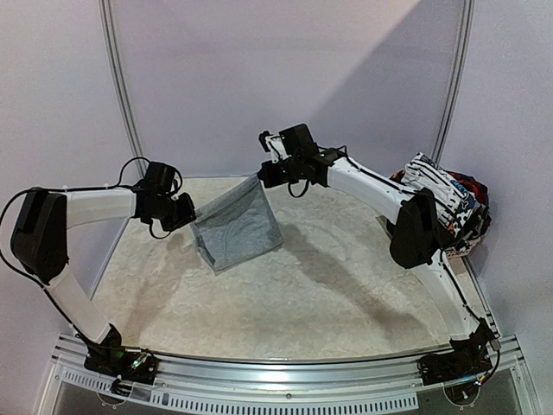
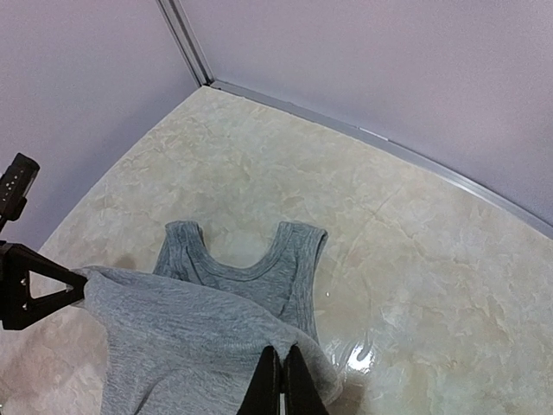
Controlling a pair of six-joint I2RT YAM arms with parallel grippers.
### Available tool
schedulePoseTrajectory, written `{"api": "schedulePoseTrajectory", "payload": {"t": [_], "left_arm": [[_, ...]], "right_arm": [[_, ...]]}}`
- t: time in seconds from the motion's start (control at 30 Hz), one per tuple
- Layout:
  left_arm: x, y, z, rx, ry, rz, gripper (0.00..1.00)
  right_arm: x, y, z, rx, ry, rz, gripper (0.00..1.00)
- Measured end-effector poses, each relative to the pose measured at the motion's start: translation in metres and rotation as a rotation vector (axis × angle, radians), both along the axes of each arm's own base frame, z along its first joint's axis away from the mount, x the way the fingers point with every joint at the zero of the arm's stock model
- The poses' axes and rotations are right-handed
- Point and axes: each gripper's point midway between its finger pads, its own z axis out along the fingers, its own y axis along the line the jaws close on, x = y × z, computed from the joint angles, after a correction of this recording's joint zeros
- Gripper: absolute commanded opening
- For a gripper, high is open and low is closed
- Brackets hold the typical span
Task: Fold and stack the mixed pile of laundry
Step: Fold the 2/3-rectangle-folded tank top at the center of the board.
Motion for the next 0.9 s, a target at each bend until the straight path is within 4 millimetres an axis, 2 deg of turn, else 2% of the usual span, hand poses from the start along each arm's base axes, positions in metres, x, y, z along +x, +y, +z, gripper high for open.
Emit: {"api": "schedulePoseTrajectory", "payload": {"t": [0.27,0.57,0.73,0.8,0.87,0.9], "left_arm": [[0.018,0.012,0.001,0.001,-0.012,0.033,0.00],[0.031,0.017,-0.010,0.009,0.003,0.053,0.00],[0.035,0.020,-0.015,0.016,0.010,0.061,0.00],[0.038,0.021,-0.017,0.017,0.013,0.066,0.00],[0.042,0.022,-0.019,0.019,0.013,0.071,0.00],[0.044,0.024,-0.021,0.022,0.017,0.075,0.00]], "right_arm": [[0.005,0.010,0.007,0.039,-0.057,0.031,0.03],[0.007,0.018,-0.013,0.049,-0.048,0.058,0.04],[0.007,0.020,-0.011,0.060,-0.055,0.065,0.05],[0.008,0.020,-0.010,0.065,-0.059,0.068,0.10],[0.008,0.021,-0.008,0.070,-0.063,0.071,0.19],[0.008,0.022,-0.007,0.075,-0.068,0.073,0.26]]}}
